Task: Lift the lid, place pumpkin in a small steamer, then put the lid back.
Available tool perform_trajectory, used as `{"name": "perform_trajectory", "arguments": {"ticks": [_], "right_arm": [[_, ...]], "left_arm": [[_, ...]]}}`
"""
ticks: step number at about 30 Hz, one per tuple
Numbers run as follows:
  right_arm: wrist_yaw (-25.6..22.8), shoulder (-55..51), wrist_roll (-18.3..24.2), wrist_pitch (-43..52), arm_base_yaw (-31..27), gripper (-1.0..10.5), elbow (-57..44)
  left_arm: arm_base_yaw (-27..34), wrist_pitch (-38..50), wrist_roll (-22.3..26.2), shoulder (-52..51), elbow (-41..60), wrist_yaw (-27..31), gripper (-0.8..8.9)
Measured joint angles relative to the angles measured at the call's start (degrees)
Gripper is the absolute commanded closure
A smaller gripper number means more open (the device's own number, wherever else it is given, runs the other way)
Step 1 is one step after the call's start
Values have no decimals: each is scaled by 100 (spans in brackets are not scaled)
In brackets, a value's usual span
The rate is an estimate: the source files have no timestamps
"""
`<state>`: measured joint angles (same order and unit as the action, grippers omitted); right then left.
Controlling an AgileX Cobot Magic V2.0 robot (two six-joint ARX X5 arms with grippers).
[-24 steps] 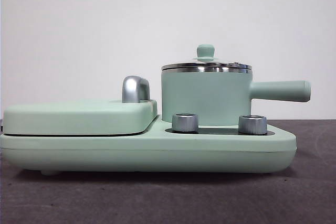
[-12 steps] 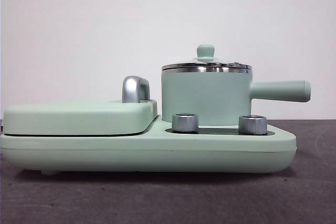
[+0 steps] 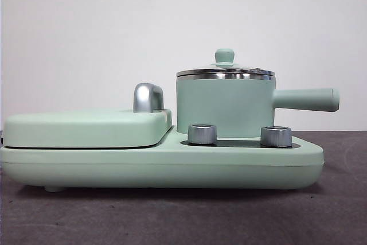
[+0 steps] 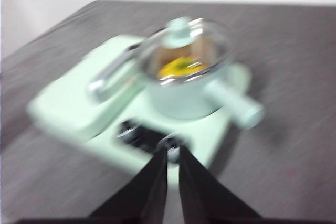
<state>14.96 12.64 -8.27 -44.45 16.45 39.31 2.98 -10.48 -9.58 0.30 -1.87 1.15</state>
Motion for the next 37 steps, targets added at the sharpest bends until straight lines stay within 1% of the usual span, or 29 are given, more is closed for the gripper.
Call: {"name": "perform_trajectory", "arguments": {"ticks": [4, 5, 7, 9, 14, 17, 23, 37], "right_arm": [[-35, -212, 374, 1906, -809, 915, -1381], [-114, -273, 463, 2354, -979, 915, -1722], [-358, -411, 597, 2981, -1202, 915, -2271], [-638, -584, 667, 3292, -1335, 915, -2682], [-1080, -1060, 739, 3447, -1421, 919, -3379], [-1185, -1228, 745, 3447, -1421, 928, -3611], [-1384, -1226, 743, 3440, -1419, 930, -3818], [-1453, -1231, 743, 3486, -1414, 930, -3834]], "left_arm": [[0, 0, 0, 0, 0, 0, 794], [0, 0, 0, 0, 0, 0, 794], [0, 0, 0, 0, 0, 0, 794], [0, 0, 0, 0, 0, 0, 794], [0, 0, 0, 0, 0, 0, 794], [0, 0, 0, 0, 0, 0, 794], [0, 0, 2, 0, 0, 0, 794], [0, 0, 2, 0, 0, 0, 794]]}}
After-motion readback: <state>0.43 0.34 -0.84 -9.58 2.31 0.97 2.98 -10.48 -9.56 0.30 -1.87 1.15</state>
